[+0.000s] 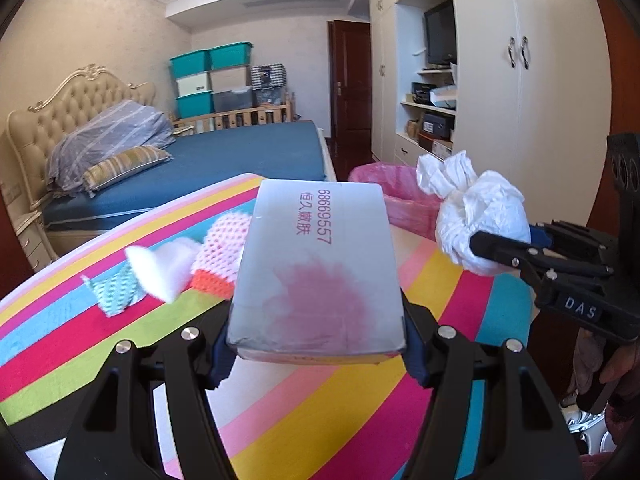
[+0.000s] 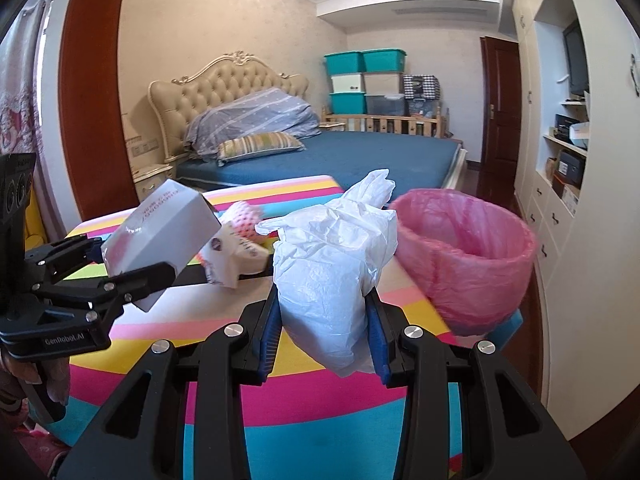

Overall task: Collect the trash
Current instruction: 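Carry the plastic bag and tissue box to the wastebasket and release both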

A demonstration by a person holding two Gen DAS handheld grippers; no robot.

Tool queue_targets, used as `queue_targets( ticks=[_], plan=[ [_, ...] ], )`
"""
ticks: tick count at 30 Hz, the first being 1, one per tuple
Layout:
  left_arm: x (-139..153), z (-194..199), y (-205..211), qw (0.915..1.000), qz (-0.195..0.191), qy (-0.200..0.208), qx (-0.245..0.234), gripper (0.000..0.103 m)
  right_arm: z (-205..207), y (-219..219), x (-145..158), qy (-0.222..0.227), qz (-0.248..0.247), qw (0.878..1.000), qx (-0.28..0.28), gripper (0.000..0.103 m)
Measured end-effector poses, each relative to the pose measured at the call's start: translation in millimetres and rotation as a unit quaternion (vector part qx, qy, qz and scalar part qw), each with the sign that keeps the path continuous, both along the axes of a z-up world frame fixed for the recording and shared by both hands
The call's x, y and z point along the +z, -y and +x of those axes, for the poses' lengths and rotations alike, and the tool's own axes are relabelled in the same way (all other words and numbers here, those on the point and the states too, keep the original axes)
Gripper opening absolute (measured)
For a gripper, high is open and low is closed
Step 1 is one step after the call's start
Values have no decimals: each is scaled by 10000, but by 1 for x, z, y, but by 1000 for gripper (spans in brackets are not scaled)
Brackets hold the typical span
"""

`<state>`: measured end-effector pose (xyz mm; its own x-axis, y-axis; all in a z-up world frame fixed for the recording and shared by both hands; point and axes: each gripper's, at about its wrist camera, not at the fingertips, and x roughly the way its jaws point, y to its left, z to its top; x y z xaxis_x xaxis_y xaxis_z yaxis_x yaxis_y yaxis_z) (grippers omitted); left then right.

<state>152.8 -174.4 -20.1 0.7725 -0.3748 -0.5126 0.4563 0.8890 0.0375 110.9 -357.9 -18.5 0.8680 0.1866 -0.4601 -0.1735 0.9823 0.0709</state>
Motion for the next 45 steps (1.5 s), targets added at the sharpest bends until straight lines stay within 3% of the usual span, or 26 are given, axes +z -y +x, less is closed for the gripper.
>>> queue_targets(
  ticks=[14,23,30,35,41,45],
  plan=[
    [4,42,48,9983,-45,-307,-495,64,17,56,3,-61,-66,9993,-373,37],
    [19,92,85,9960,-181,-497,-715,64,37,95,13,92,-211,9986,-475,37],
    [30,142,137,9938,-151,-649,-887,64,76,137,18,36,-127,9976,-683,38],
    [33,180,164,9908,-380,-919,-917,64,104,165,16,1,136,9968,-794,38],
    [34,213,196,9897,-417,-984,-950,64,132,182,10,-63,163,9975,-689,38],
    [33,230,208,9879,-644,-1077,-912,65,151,184,8,-81,171,9985,-523,43]
  ],
)
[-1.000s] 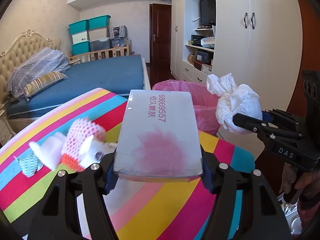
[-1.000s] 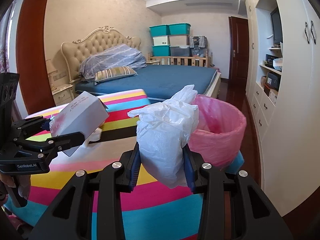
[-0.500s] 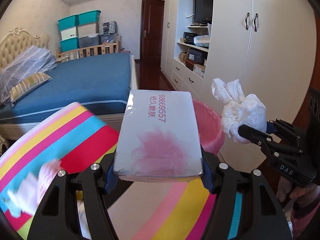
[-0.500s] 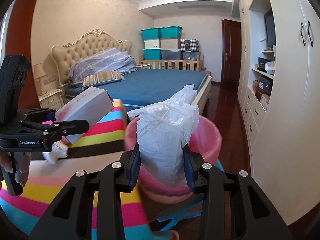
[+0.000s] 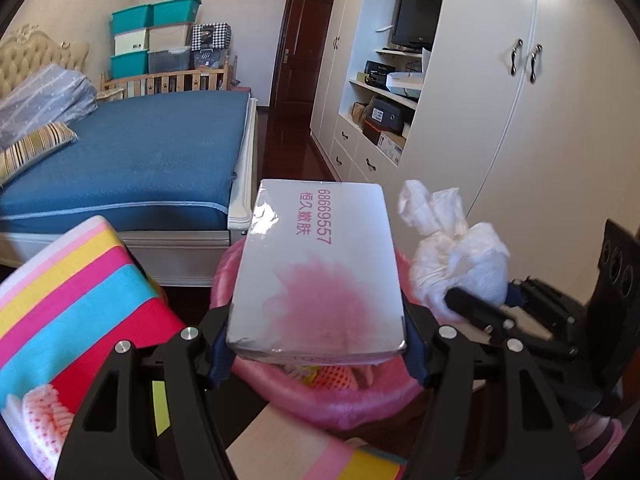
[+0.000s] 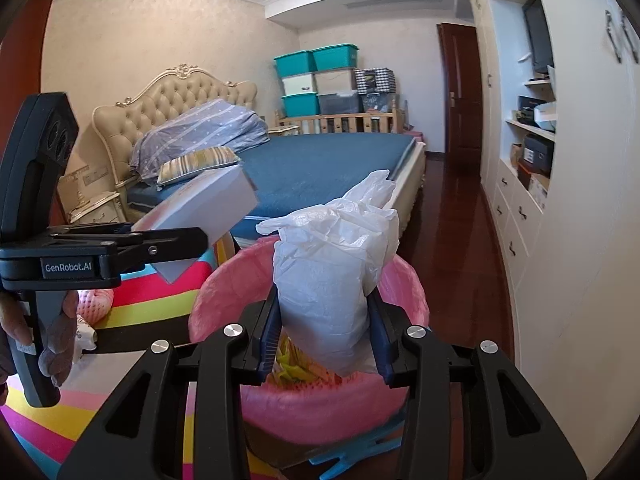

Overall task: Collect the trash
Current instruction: 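Carry the plastic bag and tissue box to the wastebasket and release both, then grasp the white paper cup with the right tool while the left tool grasps the green zigzag cloth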

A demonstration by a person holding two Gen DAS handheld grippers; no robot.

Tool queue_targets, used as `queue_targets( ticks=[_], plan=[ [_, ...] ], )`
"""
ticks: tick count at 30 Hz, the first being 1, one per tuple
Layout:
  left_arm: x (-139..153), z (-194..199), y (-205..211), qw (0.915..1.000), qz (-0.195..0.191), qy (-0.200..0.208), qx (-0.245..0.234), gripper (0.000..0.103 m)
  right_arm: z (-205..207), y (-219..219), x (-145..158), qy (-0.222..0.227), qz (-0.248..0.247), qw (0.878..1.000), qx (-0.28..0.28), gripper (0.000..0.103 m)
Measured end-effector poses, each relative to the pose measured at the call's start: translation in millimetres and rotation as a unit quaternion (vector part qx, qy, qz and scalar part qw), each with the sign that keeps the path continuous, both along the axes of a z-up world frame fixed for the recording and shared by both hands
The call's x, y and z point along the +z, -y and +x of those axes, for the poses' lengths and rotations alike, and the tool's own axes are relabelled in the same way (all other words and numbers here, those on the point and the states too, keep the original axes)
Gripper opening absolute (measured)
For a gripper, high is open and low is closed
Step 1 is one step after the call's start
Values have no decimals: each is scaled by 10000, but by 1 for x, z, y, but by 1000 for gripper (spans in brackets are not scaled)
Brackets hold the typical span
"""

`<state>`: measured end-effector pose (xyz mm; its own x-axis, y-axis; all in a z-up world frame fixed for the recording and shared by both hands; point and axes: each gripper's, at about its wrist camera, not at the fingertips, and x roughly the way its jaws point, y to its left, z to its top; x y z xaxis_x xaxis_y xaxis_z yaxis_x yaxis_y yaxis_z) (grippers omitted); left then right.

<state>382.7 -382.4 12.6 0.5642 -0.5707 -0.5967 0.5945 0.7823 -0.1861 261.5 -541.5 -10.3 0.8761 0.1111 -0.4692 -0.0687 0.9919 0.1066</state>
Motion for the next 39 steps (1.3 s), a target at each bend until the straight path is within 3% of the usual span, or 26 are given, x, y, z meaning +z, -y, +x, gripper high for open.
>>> queue_targets(
  ticks=[2,4,5,10,18,23,27,32,39],
  plan=[
    [2,3,-3,9999,-120,-8,65,79,8,2,-3,19,-83,9999,113,50],
    [8,4,-5,9995,-172,92,266,84,12,6,-5,67,-232,9997,-22,70],
    [12,2,-8,9993,-225,144,270,87,10,7,-4,114,-247,9996,-81,74],
    [24,-20,-38,9977,-156,495,434,97,-20,20,2,446,-42,9985,-314,75],
    [40,-68,-103,9905,182,944,978,98,-74,-4,16,608,-195,9974,-330,75],
    [44,-104,-154,9813,509,1185,1432,98,-88,-47,17,486,-285,9983,-139,77],
    [39,-125,-206,9744,592,1124,1854,98,-92,-96,10,327,-96,9993,125,78],
    [24,-146,-264,9626,971,1162,2246,98,-88,-162,-2,62,-4,9988,479,81],
    [0,-164,-340,9535,961,889,2716,98,-86,-250,-17,-233,-219,9928,1158,84]
  ],
)
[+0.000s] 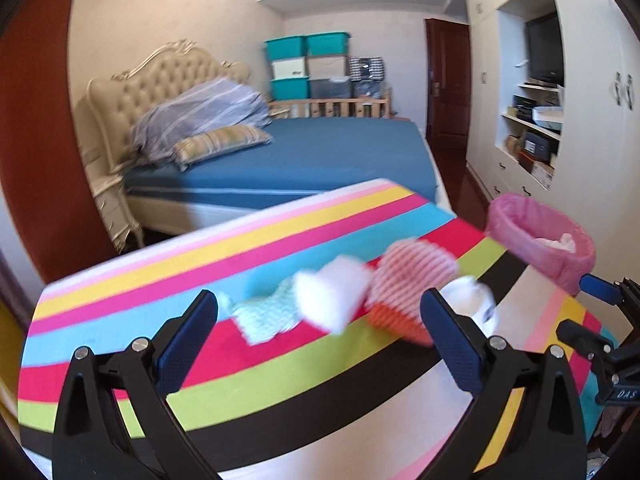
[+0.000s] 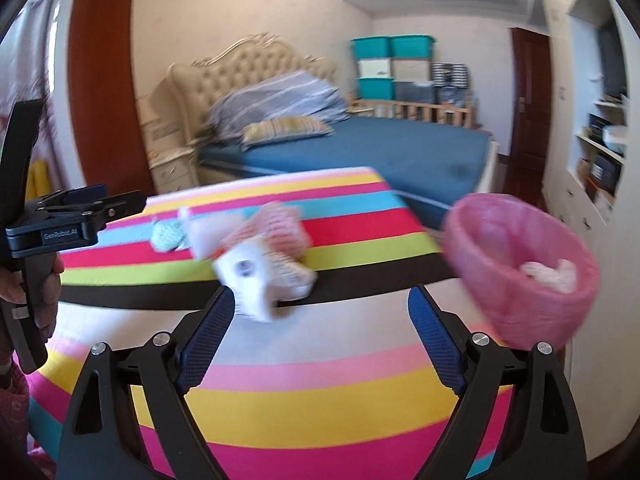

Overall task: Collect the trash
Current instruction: 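Grasp the white paper cup with the right tool while the left tool grasps the green zigzag cloth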

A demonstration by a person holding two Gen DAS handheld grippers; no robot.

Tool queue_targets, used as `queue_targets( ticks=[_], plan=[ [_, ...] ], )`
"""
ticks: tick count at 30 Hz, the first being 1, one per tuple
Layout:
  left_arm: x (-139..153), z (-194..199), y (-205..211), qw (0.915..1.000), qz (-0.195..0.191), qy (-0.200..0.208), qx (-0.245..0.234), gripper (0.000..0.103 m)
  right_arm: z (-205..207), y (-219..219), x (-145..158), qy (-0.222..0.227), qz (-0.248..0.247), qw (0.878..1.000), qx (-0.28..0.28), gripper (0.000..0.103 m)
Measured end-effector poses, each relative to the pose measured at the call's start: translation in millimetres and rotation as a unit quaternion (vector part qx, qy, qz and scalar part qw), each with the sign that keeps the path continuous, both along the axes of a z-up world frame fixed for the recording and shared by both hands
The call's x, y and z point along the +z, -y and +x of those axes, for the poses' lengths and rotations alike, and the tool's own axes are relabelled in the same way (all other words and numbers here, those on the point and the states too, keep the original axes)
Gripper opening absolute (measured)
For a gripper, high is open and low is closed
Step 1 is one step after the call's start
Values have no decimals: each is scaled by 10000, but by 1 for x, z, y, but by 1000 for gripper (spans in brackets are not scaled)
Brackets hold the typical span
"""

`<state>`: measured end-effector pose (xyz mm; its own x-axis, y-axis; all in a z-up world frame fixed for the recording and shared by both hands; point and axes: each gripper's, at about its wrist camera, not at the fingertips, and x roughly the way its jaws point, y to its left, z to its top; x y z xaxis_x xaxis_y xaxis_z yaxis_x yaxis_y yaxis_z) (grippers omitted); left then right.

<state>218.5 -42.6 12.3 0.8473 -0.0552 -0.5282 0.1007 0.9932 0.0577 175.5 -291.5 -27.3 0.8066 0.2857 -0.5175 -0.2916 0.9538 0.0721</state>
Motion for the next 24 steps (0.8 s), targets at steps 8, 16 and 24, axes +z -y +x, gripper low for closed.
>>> queue_targets(
  ticks=[8,16,24],
  plan=[
    [-20,-14,-40,9995,-72,-228,187,98,35,-57,-12,-393,-595,9969,340,85],
    [-33,-10,-51,9977,-211,-508,390,98,75,-80,-26,-708,-1001,9918,367,85],
    [-40,-4,-27,9977,-139,-650,110,98,54,-61,-24,-575,-730,9942,538,53]
  ],
)
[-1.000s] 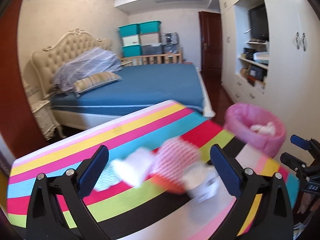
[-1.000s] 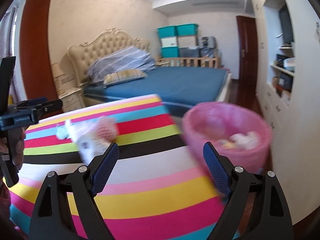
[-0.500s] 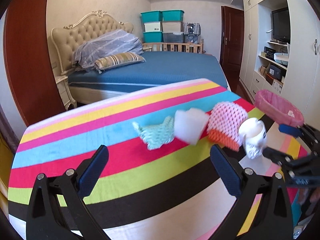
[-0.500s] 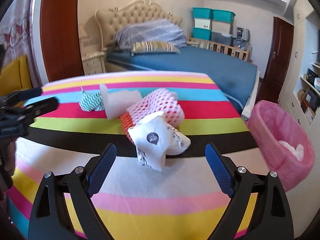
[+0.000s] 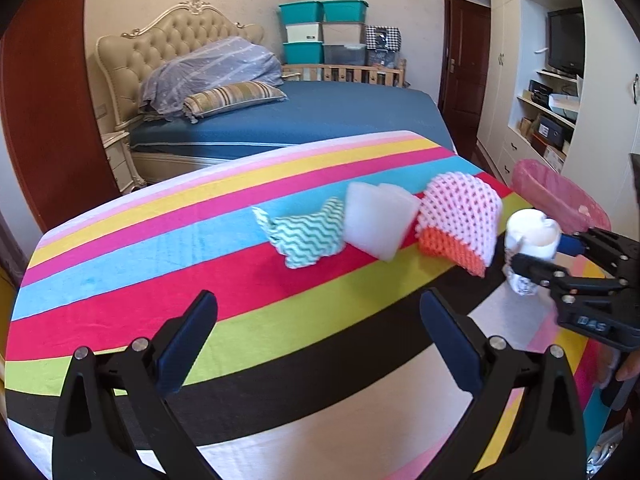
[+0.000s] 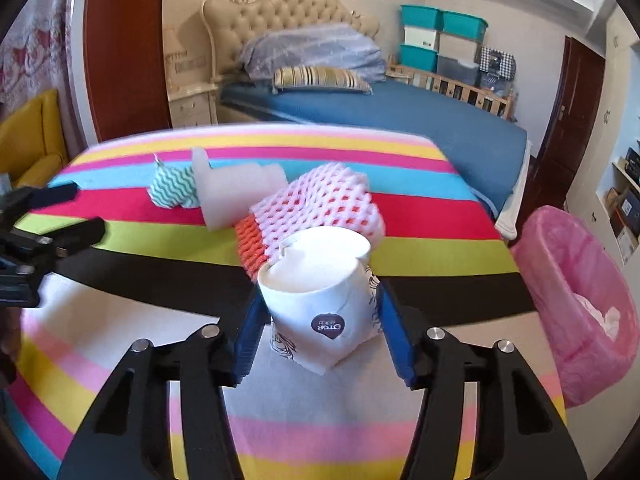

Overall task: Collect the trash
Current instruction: 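Grasp the white paper cup with the right tool while the left tool grasps the green zigzag cloth, then lift the paper cup and green cloth and carry them toward the wastebasket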

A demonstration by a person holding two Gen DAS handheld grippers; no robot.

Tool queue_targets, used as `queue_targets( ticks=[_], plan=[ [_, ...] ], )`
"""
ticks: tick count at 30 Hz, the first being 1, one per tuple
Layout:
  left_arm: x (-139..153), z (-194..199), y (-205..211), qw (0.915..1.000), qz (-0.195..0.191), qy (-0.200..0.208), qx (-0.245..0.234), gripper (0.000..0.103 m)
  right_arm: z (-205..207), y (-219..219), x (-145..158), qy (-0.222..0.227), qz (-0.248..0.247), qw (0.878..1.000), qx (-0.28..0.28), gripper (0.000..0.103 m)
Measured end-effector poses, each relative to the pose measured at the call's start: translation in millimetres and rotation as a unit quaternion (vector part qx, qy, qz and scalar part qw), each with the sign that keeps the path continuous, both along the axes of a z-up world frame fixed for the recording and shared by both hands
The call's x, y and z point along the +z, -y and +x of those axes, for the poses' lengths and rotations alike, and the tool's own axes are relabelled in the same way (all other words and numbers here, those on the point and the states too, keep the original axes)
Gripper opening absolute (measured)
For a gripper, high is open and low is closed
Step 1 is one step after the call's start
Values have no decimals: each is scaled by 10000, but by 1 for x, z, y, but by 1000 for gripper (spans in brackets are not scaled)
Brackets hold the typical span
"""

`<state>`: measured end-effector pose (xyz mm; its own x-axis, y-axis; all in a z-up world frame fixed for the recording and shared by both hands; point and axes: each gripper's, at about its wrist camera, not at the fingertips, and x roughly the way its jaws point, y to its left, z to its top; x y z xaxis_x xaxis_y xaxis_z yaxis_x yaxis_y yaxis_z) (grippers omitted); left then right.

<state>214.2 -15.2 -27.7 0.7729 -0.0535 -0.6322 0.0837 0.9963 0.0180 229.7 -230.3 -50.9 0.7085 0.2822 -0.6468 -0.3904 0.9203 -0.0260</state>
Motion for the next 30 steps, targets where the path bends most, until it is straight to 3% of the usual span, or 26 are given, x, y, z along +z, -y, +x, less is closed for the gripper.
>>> queue_targets(
  ticks=[3,8,11,18,21,22,23,25,30],
  plan=[
    [0,5,10,9999,-17,28,-159,98,-15,15,2,81,136,9998,-94,52],
    [0,31,9,9992,390,74,-80,98,-33,36,7,127,413,9989,-187,52],
    [-8,58,5,9974,654,-246,-159,97,-38,37,12,192,499,9984,-198,53],
    [-34,114,-2,9935,692,-826,-374,87,-42,37,18,281,623,9975,-177,53],
    [-44,123,-3,9933,462,-941,-497,68,-44,32,18,280,577,9978,-163,53],
    [-43,122,-3,9931,314,-953,-601,51,-45,31,17,277,564,9979,-155,53],
    [-42,120,-1,9929,316,-947,-651,45,-45,31,18,280,555,9979,-153,53],
    [-42,109,6,9929,592,-783,-672,38,-48,31,18,292,553,9979,-151,53],
    [-41,72,13,9944,547,-576,-700,36,-54,30,15,249,564,9981,-47,53]
  ],
)
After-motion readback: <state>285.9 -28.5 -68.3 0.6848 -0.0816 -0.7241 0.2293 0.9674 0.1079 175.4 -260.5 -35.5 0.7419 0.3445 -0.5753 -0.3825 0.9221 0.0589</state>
